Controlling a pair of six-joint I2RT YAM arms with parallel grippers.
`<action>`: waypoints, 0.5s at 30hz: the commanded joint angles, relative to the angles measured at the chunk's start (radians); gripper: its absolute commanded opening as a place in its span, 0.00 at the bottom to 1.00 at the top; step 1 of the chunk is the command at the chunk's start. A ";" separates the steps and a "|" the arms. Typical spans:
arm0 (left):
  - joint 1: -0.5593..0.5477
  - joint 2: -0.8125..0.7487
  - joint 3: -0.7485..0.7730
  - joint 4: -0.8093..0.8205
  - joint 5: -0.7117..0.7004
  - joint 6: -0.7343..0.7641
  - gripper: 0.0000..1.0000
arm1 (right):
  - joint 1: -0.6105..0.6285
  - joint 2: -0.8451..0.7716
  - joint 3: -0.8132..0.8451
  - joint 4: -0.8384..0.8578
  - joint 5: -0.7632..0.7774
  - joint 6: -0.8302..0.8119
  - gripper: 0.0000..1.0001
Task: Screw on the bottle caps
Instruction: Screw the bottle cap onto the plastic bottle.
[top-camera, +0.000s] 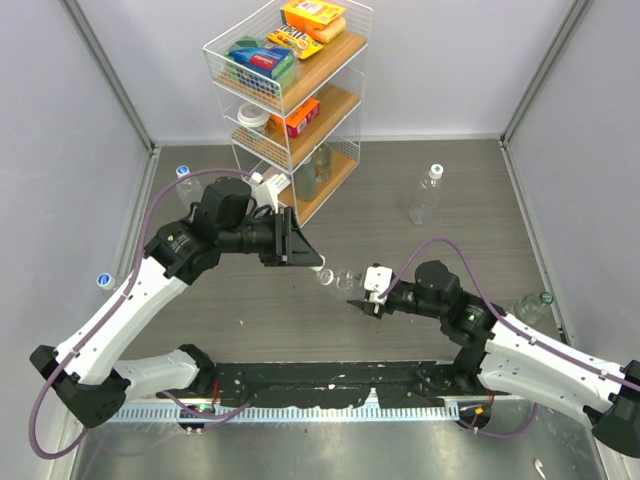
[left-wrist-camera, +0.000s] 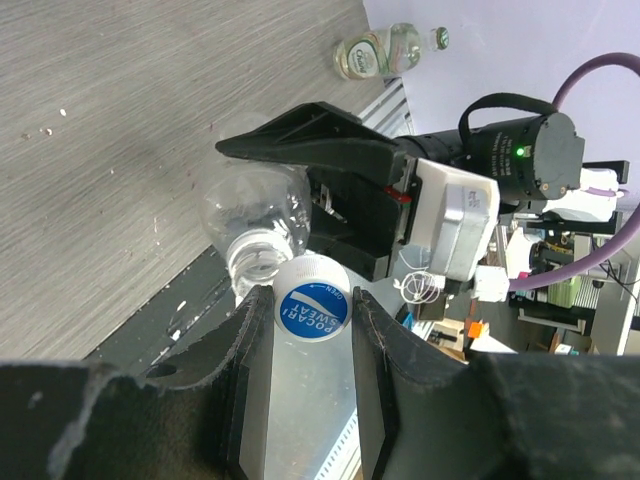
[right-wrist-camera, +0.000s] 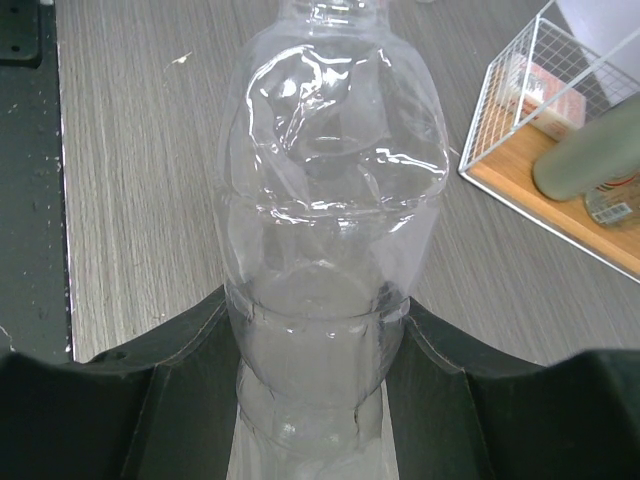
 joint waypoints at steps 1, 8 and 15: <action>0.007 -0.025 -0.028 0.011 0.011 -0.001 0.19 | 0.005 -0.032 0.043 0.073 0.027 0.039 0.01; 0.005 -0.043 -0.091 0.086 0.022 -0.055 0.20 | 0.005 -0.017 0.050 0.108 0.045 0.064 0.01; 0.005 -0.040 -0.112 0.129 0.031 -0.070 0.20 | 0.006 0.032 0.083 0.097 0.029 0.109 0.01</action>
